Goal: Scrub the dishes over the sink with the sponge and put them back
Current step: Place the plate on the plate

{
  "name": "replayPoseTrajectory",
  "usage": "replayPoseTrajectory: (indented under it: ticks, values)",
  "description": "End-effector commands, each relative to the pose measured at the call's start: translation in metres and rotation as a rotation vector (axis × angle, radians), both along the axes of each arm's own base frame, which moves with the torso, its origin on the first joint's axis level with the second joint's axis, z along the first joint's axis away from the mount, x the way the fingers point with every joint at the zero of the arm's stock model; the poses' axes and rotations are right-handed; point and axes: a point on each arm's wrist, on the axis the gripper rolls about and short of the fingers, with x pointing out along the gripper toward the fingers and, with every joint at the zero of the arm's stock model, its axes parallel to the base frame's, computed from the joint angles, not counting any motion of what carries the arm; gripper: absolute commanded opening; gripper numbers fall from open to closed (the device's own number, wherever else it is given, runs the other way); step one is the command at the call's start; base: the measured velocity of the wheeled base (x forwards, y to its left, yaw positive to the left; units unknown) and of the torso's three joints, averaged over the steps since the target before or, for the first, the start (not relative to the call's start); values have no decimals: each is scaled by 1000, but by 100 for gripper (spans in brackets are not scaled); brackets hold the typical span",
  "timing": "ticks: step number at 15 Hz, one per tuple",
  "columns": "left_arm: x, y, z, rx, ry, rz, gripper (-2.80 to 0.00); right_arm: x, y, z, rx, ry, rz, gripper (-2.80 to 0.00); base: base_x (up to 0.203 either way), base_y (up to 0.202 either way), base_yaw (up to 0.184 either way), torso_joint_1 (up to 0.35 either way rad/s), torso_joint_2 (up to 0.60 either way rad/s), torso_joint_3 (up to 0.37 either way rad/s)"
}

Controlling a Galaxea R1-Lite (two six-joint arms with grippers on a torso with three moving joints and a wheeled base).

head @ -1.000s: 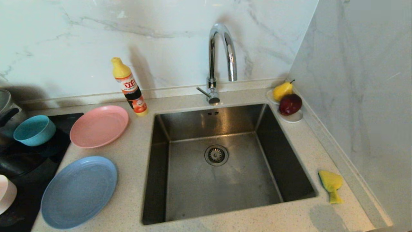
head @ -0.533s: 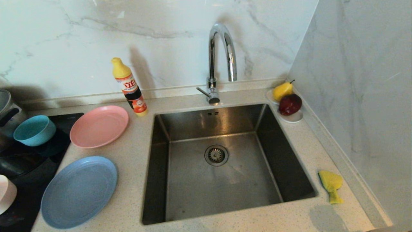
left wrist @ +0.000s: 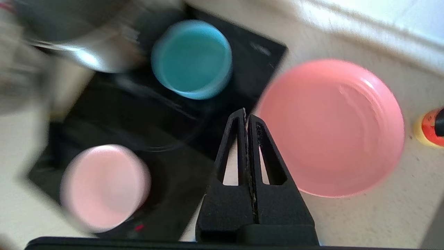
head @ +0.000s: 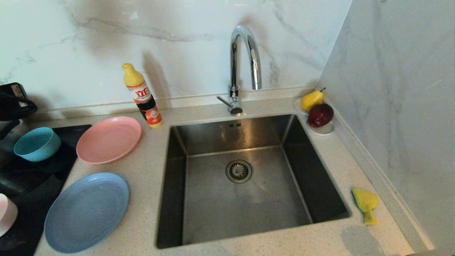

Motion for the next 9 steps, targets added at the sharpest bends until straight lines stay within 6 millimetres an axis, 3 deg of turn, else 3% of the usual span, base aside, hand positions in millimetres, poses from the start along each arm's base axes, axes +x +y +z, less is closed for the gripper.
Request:
replayPoseTrajectory:
  ticks: [1, 5, 9]
  values:
    - [26, 40, -28, -140, 74, -79, -280, 0, 0, 0, 0, 1, 0, -280, 0, 0, 0, 0, 0, 0]
    - [36, 75, -61, -232, 149, -49, -280, 0, 0, 0, 0, 2, 0, -280, 0, 0, 0, 0, 0, 0]
    - [51, 80, -85, -351, 173, -170, -280, 0, 0, 0, 0, 2, 0, -280, 0, 0, 0, 0, 0, 0]
